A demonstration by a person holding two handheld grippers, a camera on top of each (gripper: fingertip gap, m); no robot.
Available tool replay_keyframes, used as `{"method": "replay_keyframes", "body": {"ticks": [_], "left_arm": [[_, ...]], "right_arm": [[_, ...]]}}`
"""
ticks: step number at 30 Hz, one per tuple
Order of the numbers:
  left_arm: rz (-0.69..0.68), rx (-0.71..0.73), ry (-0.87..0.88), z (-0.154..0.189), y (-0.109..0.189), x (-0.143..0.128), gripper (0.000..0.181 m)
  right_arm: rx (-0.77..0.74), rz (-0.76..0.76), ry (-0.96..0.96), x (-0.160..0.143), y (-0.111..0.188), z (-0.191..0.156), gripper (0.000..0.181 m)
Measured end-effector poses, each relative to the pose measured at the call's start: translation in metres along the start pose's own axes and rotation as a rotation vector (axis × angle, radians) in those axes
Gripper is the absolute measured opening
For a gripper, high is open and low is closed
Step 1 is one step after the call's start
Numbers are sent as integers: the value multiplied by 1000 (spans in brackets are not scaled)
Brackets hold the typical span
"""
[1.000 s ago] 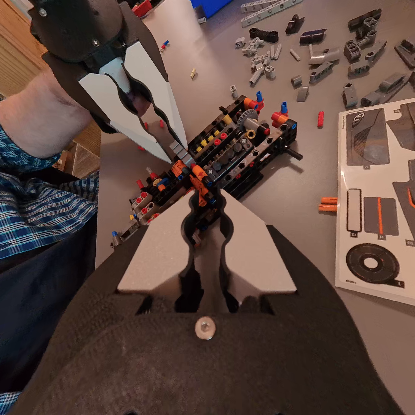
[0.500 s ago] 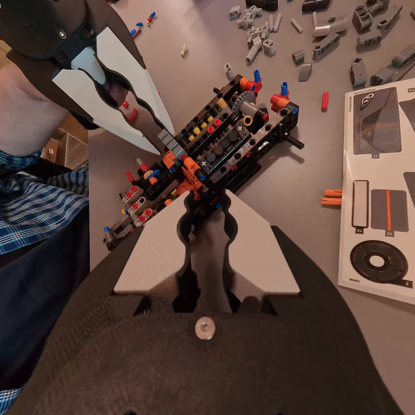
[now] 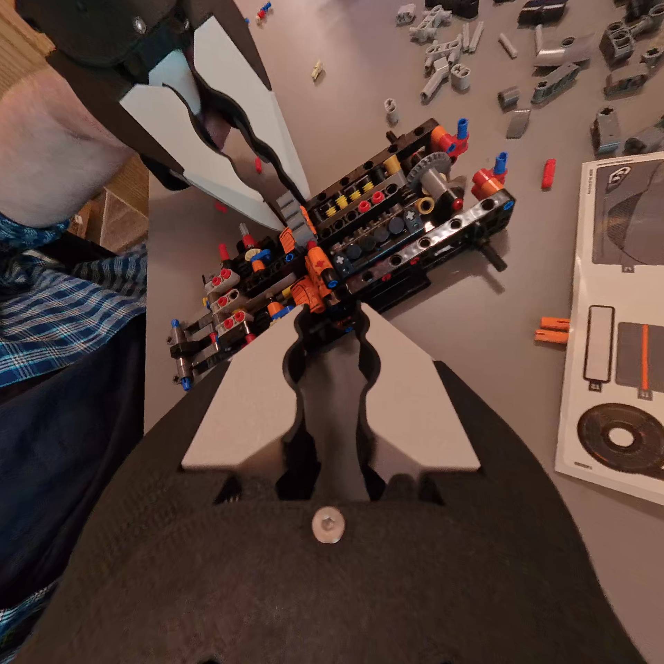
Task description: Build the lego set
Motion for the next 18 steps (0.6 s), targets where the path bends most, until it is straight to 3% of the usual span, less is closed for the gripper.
{"method": "replay_keyframes", "body": {"ticks": [6, 18], "left_arm": [[36, 16, 19, -1, 12, 0, 19], [50, -8, 43, 21, 27, -9, 30]], "right_arm": [[40, 102, -88, 9, 16, 7, 18], [20, 85, -77, 6, 15, 8, 17]]}}
Point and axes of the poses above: each gripper's, where its closed fingertips meet, y back along the fingers, x out of its top, z = x × y across the jaws, the point moved 3 cm from there along y, back along the fingers, and after that the axes turned 11 degrees about -y, right-handed, at the moved point
